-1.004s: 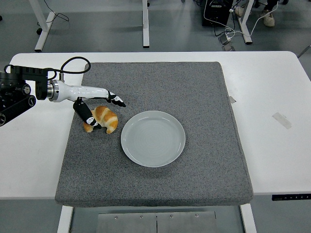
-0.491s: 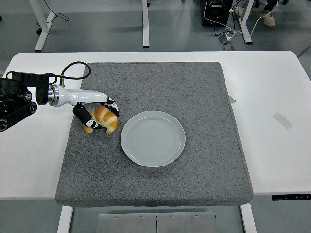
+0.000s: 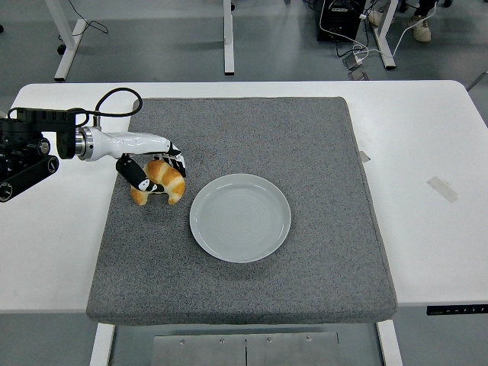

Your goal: Place the bread on the plate

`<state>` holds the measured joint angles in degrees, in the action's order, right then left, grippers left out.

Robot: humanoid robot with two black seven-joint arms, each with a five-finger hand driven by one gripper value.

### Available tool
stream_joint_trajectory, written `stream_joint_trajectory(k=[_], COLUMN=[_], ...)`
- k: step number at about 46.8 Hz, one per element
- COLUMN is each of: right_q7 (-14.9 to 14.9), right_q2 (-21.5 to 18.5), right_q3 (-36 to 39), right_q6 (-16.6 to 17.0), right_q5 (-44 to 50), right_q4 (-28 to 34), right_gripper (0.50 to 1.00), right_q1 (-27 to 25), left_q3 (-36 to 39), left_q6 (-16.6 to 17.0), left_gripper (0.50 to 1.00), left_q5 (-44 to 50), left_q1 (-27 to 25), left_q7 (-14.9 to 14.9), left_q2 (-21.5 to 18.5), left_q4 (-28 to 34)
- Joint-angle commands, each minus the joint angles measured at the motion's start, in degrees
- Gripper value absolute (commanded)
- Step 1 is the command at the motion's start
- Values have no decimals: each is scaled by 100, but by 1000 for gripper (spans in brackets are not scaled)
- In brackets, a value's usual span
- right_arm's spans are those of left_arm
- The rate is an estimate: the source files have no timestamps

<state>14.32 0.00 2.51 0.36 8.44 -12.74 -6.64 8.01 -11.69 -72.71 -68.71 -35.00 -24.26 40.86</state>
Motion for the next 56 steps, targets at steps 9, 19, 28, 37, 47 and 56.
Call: stream_joint_trajectory(k=[9, 19, 28, 37, 47, 56], right_q7=[0, 0, 0, 0, 0, 0], right_q2=[0, 0, 0, 0, 0, 0], right_q3=[-5, -5, -5, -5, -5, -5], right_q6=[-1, -1, -1, -1, -1, -1], right_q5=[0, 0, 0, 0, 0, 0], right_q4=[0, 0, -9, -9, -9, -9], right_gripper=[1000, 1000, 1000, 1000, 1000, 1000], right_q1=[5, -4, -4, 5, -4, -4], left_q3=[-19, -27, -10, -19, -10, -1], left_q6=[-9, -141, -641, -993, -1292, -1301], left_gripper=[500, 500, 500, 500, 500, 500], left_q5=[82, 160, 696, 793, 960, 952], left_q1=[-11, -432, -1223, -1952, -2568, -2648], left_q7=[0, 0, 0, 0, 0, 0], left_q2=[9, -44, -62, -44, 17, 413], left_q4=[18, 62, 62, 62, 62, 71])
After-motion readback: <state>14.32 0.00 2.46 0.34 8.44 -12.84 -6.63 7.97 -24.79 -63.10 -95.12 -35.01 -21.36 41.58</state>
